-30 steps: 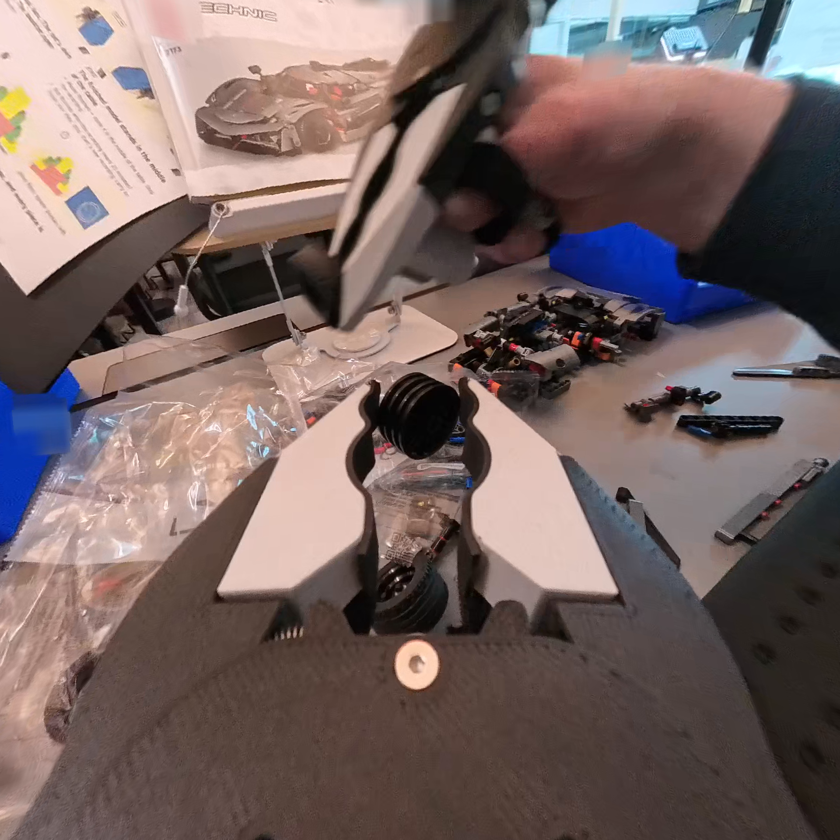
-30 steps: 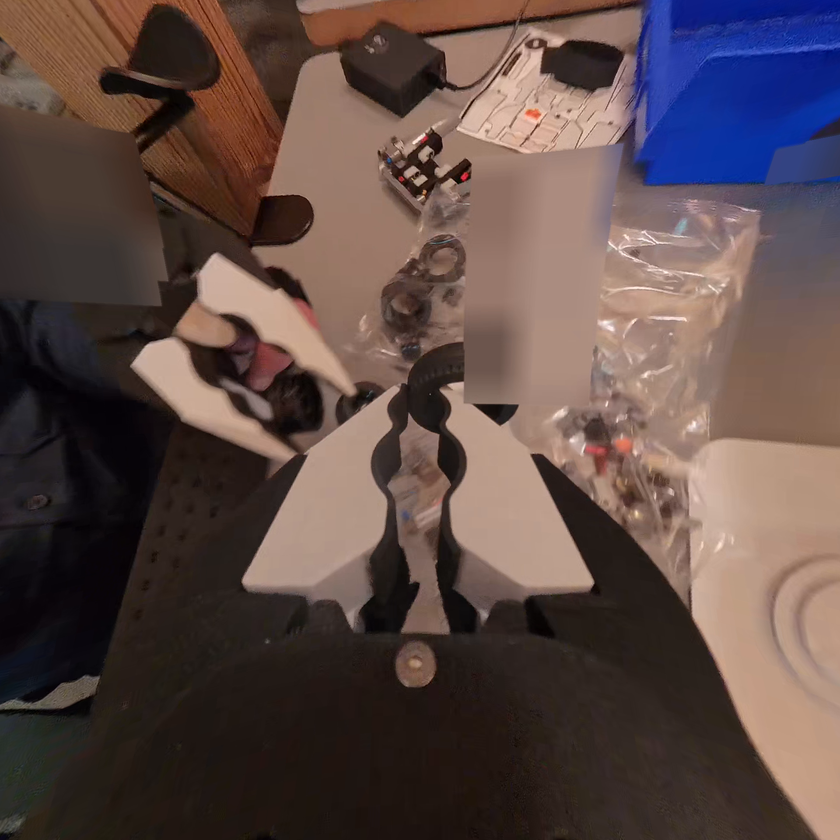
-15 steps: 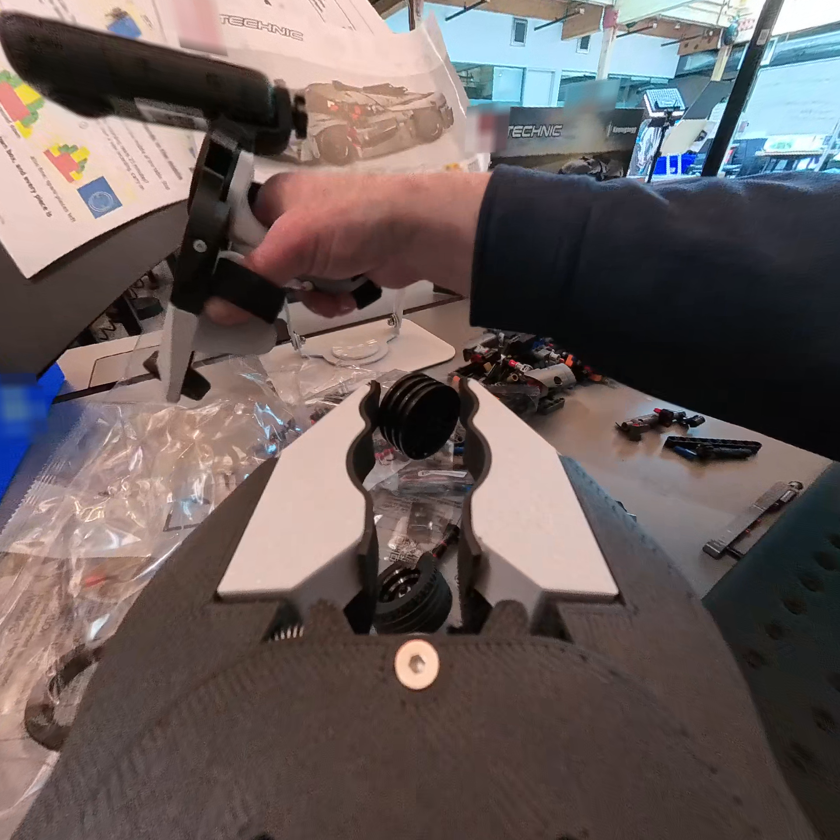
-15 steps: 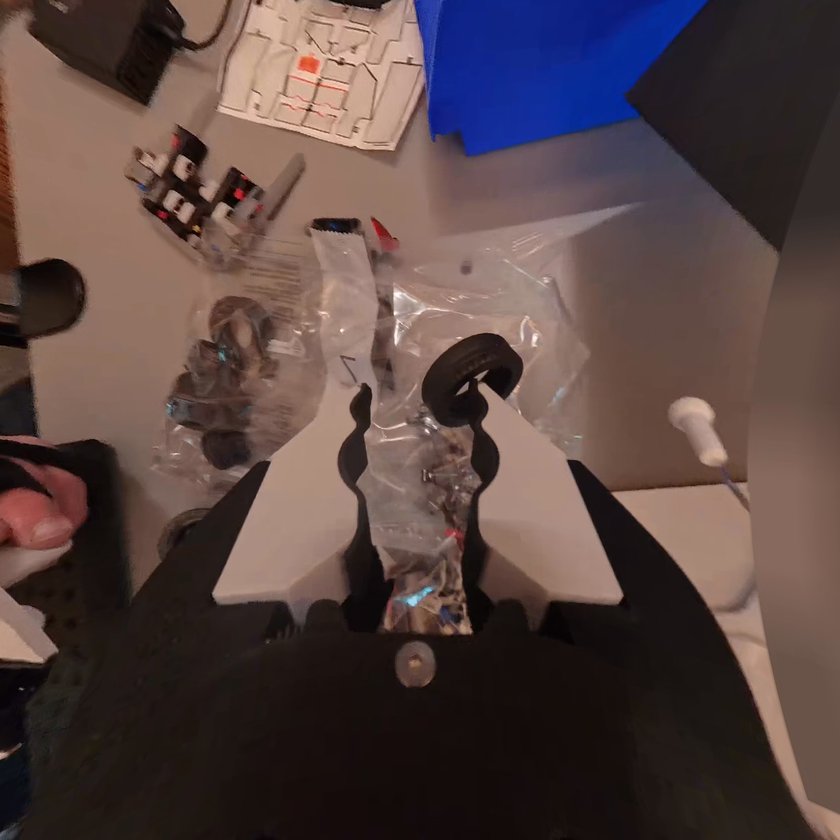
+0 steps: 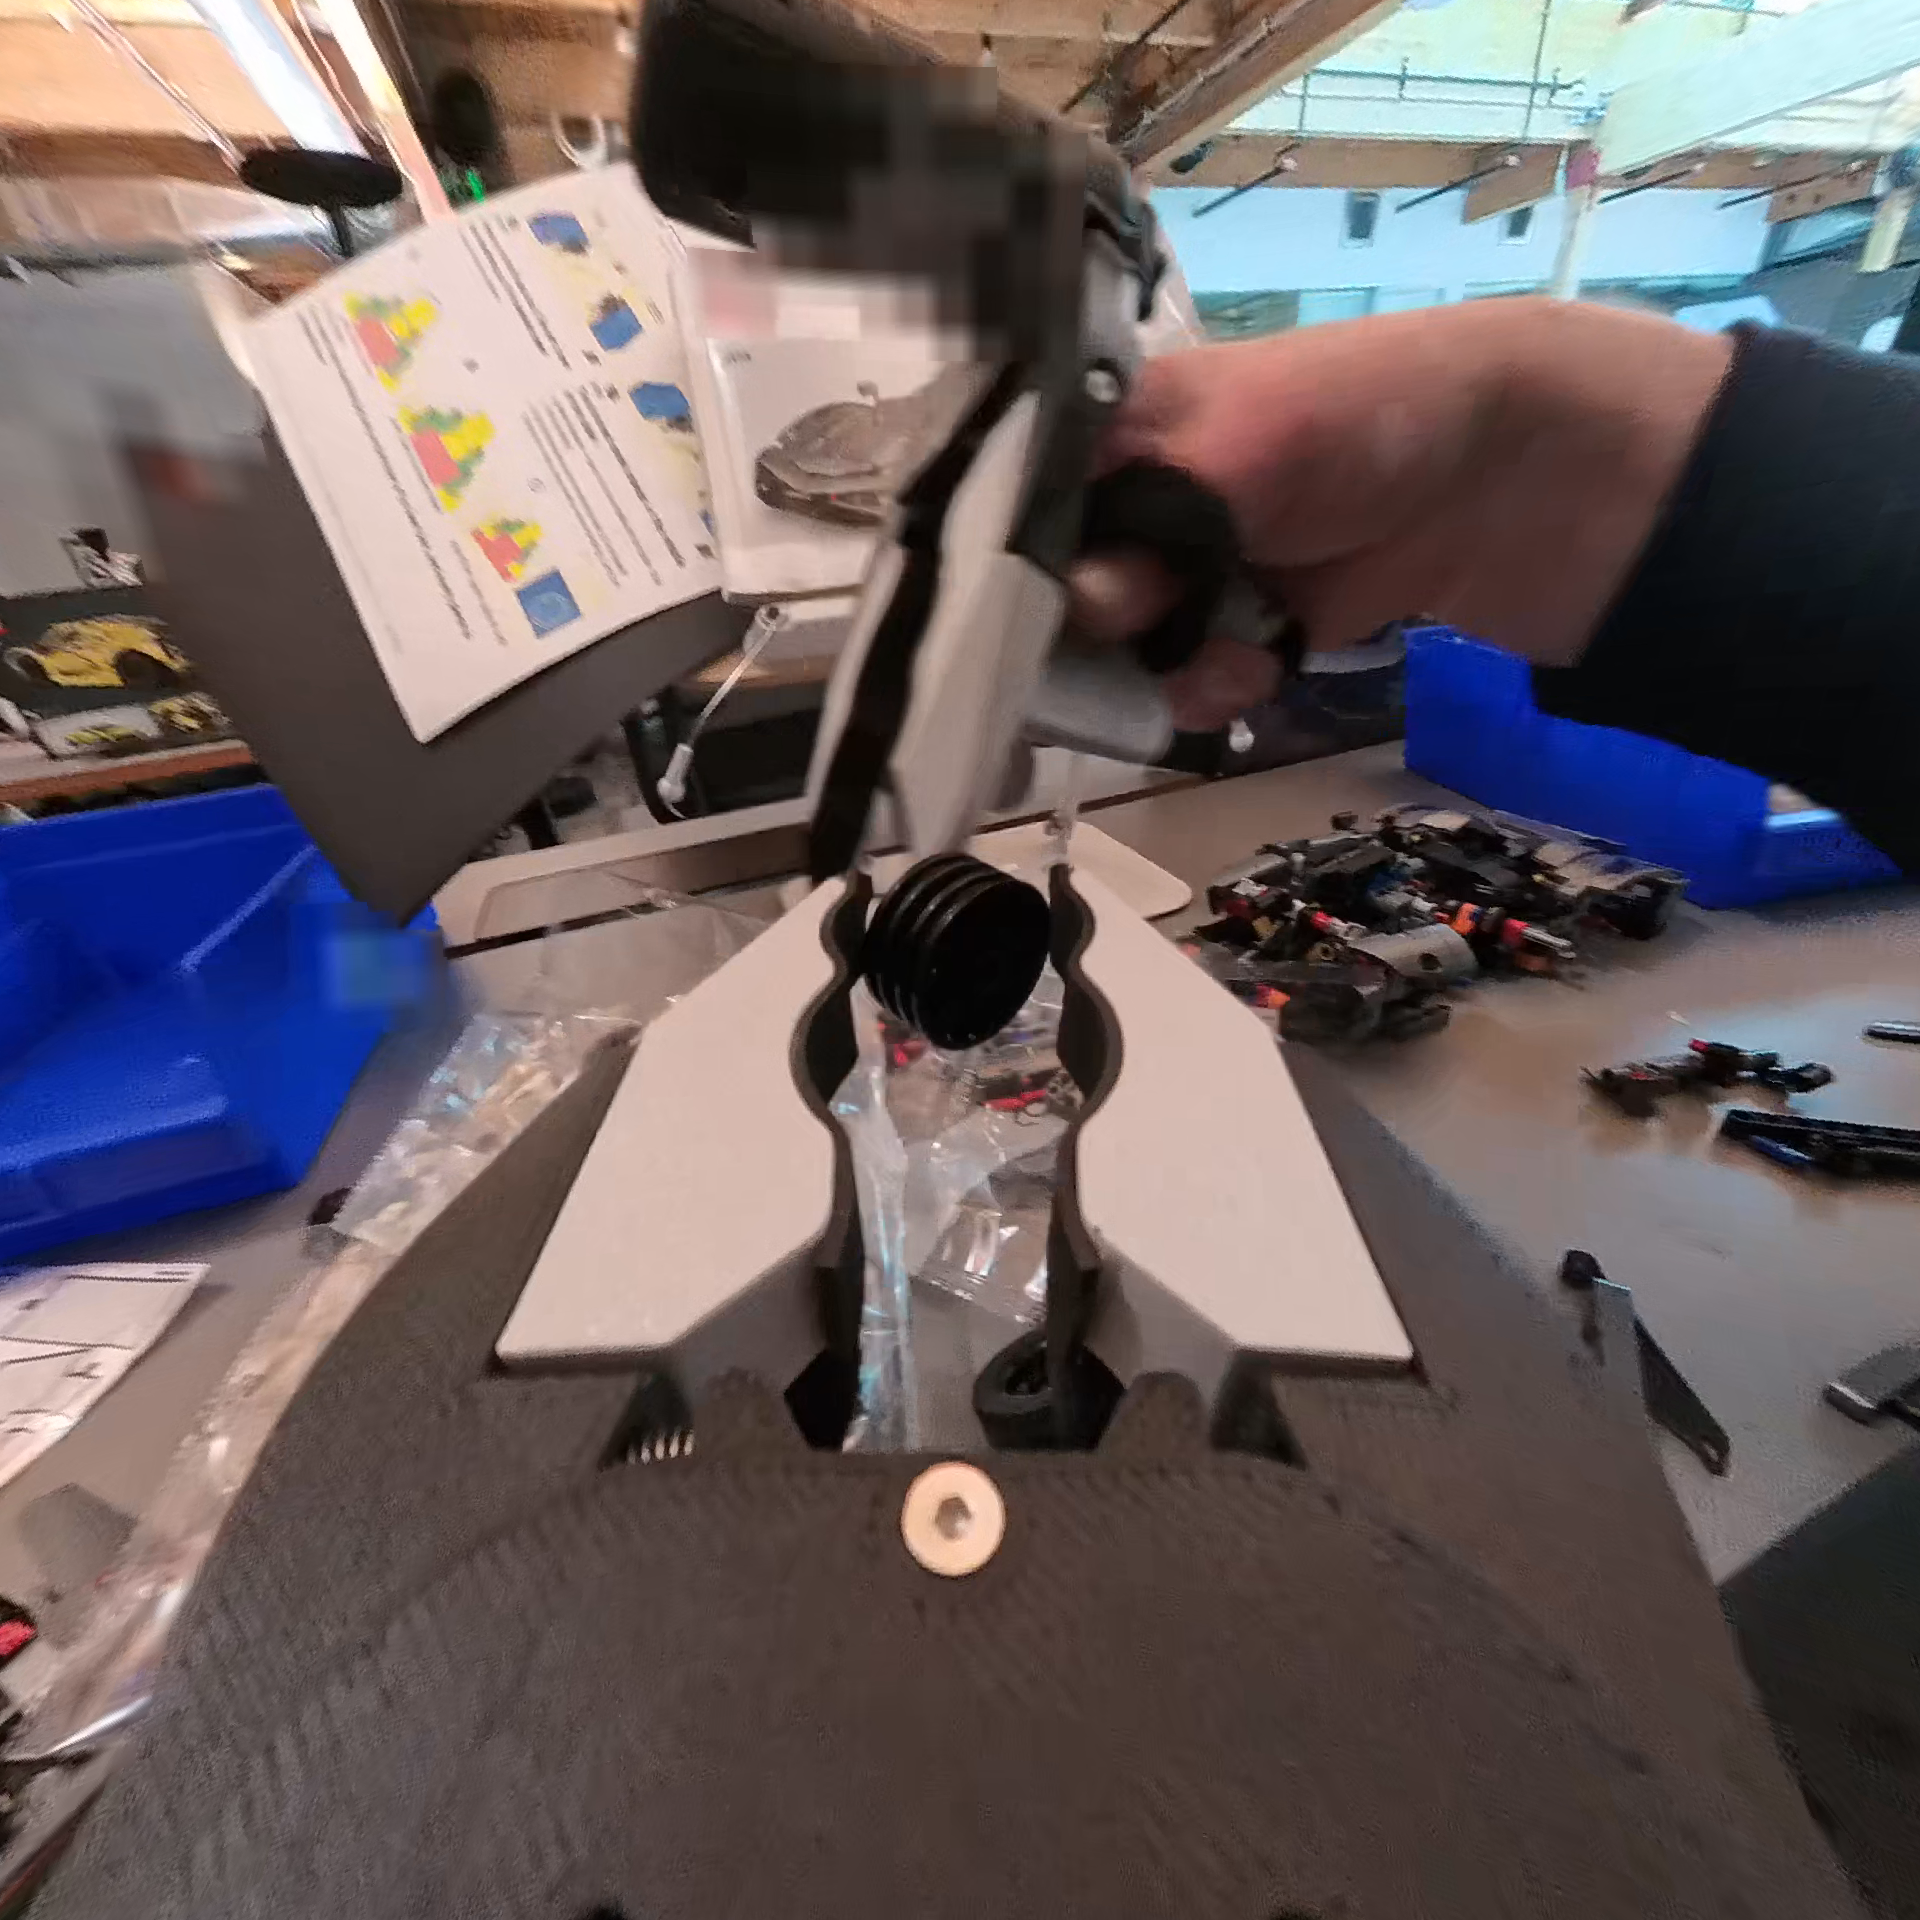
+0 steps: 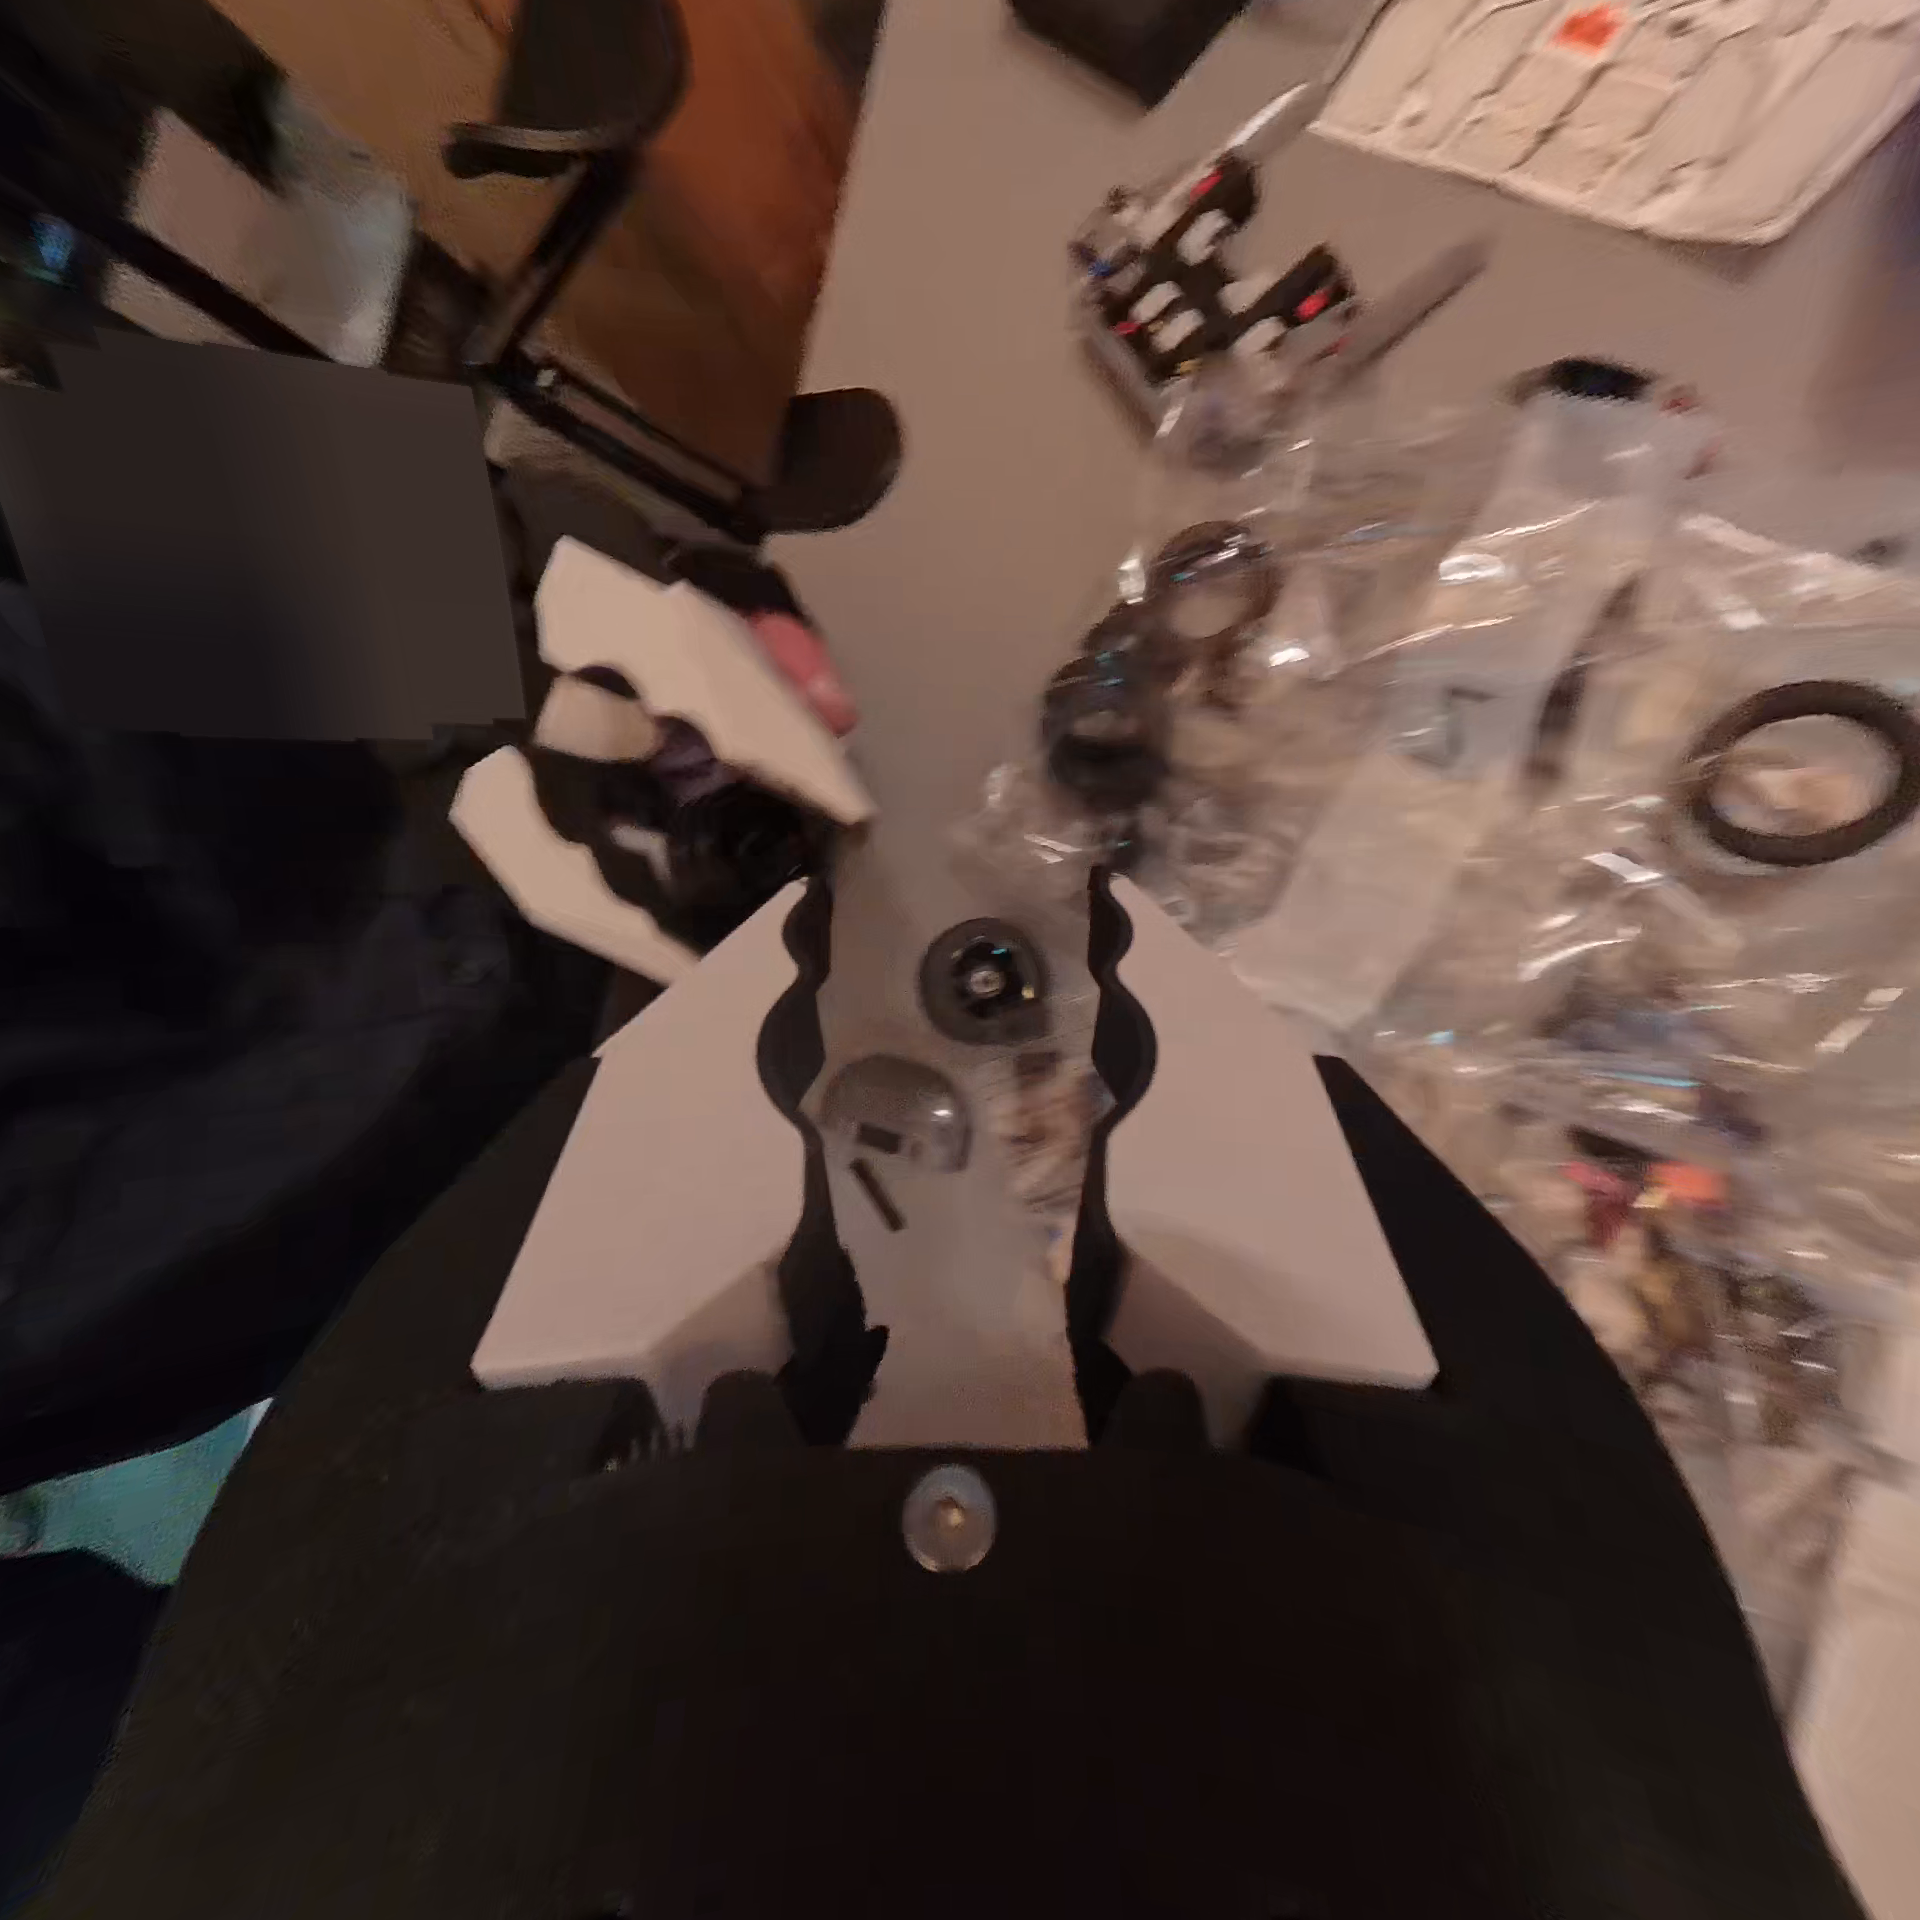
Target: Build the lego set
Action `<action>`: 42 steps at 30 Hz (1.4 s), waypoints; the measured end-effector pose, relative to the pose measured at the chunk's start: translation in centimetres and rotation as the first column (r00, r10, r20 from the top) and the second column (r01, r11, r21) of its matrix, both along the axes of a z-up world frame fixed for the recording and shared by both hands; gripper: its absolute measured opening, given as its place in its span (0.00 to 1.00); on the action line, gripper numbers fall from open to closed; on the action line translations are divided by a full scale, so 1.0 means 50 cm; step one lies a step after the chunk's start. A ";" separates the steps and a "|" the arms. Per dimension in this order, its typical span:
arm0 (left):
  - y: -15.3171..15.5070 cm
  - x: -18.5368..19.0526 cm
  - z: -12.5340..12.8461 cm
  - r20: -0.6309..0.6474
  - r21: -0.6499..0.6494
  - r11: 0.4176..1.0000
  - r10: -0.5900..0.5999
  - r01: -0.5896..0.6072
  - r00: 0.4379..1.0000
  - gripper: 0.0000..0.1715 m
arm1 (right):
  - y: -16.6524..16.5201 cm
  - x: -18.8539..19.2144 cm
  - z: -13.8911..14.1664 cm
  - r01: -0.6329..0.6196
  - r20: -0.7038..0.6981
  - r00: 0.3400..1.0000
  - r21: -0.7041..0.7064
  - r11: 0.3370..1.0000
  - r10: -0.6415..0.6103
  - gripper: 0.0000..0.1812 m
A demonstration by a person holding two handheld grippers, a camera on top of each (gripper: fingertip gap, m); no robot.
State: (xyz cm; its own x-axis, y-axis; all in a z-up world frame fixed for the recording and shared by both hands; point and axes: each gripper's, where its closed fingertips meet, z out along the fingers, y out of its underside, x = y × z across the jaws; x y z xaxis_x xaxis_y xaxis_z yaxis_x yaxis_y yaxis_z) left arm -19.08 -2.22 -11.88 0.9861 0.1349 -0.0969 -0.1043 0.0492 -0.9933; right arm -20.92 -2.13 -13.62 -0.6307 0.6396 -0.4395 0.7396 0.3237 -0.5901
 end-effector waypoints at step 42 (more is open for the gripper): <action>-0.075 -0.163 -0.224 0.004 -0.516 0.832 0.240 -0.204 0.971 0.32 | 0.226 -0.257 -0.177 0.355 0.005 0.926 0.329 0.875 -0.378 0.16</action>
